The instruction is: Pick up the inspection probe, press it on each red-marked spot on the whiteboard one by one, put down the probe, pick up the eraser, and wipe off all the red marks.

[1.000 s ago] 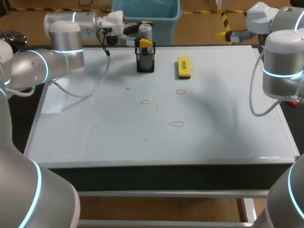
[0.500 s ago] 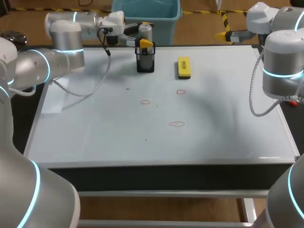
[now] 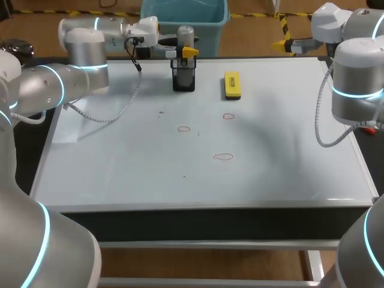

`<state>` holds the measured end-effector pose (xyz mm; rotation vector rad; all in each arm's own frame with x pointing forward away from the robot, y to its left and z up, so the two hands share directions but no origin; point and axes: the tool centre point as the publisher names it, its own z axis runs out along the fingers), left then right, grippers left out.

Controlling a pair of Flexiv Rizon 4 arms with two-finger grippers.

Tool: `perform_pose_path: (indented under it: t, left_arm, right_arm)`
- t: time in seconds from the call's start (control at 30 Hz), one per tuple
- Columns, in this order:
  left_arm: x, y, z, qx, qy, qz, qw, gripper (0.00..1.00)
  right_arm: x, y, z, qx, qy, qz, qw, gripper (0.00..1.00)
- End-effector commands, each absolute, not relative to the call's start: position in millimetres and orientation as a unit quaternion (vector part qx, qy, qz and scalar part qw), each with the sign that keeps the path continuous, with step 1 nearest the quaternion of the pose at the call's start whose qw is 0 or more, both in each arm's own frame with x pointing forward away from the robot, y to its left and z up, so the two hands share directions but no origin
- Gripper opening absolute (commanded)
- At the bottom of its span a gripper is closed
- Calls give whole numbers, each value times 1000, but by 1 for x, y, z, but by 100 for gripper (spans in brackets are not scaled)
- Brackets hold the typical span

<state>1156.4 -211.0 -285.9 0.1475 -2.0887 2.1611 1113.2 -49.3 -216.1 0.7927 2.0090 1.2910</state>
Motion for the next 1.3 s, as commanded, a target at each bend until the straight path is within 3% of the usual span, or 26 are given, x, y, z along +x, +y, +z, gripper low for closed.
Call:
perform_pose_path:
  t: [0.03,1.3]
  left_arm:
    - [1146,-210,-283,53,-694,715,61,0]
    - [1126,-185,-175,52,-701,710,-48,0]
  right_arm:
    - [1114,-50,-216,300,760,488,307,100]
    - [1114,-50,-216,300,760,488,307,100]
